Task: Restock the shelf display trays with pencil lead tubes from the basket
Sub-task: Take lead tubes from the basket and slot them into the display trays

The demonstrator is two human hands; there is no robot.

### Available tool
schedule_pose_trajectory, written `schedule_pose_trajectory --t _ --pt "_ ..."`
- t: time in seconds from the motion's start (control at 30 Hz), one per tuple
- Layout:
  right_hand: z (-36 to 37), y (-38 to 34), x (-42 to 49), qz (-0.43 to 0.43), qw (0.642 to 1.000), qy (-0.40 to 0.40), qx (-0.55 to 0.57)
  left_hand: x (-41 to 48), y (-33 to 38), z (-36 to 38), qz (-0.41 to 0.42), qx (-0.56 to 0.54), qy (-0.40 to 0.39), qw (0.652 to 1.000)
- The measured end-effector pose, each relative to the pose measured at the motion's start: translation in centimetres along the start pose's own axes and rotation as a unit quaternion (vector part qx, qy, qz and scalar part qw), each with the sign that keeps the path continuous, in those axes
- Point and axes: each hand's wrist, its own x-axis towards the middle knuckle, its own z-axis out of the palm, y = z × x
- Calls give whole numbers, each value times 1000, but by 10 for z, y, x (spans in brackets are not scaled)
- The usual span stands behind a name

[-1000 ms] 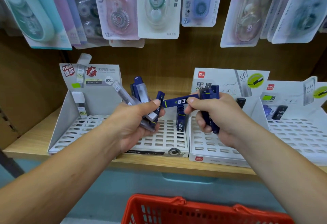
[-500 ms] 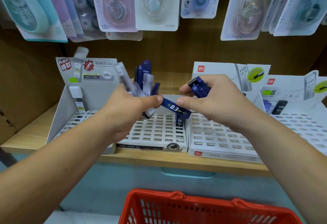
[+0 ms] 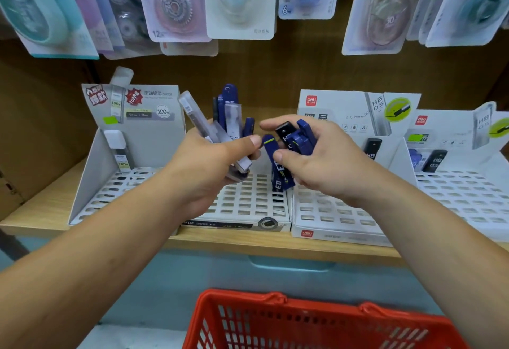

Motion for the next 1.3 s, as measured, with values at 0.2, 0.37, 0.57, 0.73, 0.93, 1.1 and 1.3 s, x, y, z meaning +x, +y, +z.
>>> schedule_pose_trajectory --t 0.2,0.37,0.57,0.73,0.93,1.1,1.3 --pt "-4 11 1 1 997 57 -43 -2 -9 -2 -99 -27 -15 995" --pt "-4 15 5 7 995 76 -64 -2 -9 -2 -99 -38 -19 994" --pt "-4 21 5 9 993 85 -76 -4 -10 -2 -89 -16 -24 996" --pt "-3 20 4 2 995 76 -66 -4 -11 0 -91 -5 -24 996" --pt "-3 19 1 11 997 60 -56 -3 -13 -1 -95 -7 -22 995" --pt "-8 15 4 14 993 53 -103 -3 -13 -2 -91 -16 -30 995" --pt "3 24 2 31 989 47 -136 -5 -12 -4 -85 -24 -37 995"
